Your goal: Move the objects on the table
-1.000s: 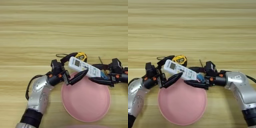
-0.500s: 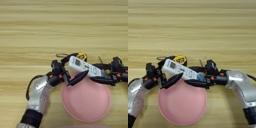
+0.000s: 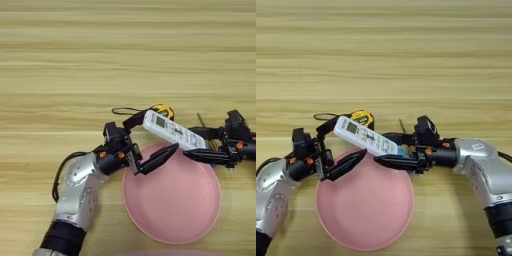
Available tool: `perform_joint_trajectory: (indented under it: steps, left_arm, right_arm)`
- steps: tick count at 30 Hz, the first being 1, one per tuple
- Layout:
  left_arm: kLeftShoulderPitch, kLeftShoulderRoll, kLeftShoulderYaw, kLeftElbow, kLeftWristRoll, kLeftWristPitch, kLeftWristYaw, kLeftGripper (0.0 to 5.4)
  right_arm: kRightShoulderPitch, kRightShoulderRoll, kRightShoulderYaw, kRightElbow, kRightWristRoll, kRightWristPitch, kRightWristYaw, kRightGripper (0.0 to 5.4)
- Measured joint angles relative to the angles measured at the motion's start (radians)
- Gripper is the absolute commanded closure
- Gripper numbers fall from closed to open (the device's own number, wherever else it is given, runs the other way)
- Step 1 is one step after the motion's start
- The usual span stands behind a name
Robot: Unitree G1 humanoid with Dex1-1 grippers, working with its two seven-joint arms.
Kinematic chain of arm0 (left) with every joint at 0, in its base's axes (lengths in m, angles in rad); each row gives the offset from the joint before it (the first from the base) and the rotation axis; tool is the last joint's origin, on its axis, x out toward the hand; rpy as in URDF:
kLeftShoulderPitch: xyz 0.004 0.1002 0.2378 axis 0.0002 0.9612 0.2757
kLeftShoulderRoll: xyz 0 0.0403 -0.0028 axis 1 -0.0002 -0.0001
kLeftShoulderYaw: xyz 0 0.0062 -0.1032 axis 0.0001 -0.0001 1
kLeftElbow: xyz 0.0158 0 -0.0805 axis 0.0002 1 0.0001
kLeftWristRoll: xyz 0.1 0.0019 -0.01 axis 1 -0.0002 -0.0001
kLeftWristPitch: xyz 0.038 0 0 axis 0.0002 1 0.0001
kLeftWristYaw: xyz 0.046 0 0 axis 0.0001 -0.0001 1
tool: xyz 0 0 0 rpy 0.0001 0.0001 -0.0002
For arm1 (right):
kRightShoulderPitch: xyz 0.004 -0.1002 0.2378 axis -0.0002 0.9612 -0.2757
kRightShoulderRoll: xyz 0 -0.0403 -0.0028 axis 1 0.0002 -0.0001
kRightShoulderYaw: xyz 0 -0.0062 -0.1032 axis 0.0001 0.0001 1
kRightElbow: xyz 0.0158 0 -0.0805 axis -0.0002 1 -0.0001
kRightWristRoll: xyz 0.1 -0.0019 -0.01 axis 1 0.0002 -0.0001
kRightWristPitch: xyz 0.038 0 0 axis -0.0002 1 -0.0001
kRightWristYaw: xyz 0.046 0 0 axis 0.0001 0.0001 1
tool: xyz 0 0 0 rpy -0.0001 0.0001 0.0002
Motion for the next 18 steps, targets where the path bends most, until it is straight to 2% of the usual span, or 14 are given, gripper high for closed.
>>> perform_joint_trajectory:
  steps: [4, 5, 10, 18]
  left_arm:
    - [0.001, 0.0, 0.0, -0.002, 0.0, -0.002, -0.002, 0.0]
    - [0.001, -0.001, 0.0, -0.002, 0.0, -0.002, -0.002, 0.29]
    - [0.002, -0.003, 0.0, -0.002, -0.001, -0.004, -0.004, 0.75]
    - [0.001, -0.017, -0.003, -0.006, -0.004, -0.004, -0.019, 1.59]
  right_arm:
    - [0.001, -0.005, 0.021, 0.001, -0.014, 0.001, 0.025, 2.48]
    - [0.002, -0.005, 0.026, 0.001, -0.017, 0.001, 0.027, 2.48]
    - [0.008, -0.007, 0.05, -0.005, -0.031, 0.004, 0.047, 2.48]
    - [0.008, -0.009, 0.028, -0.02, -0.004, 0.068, 0.054, 2.48]
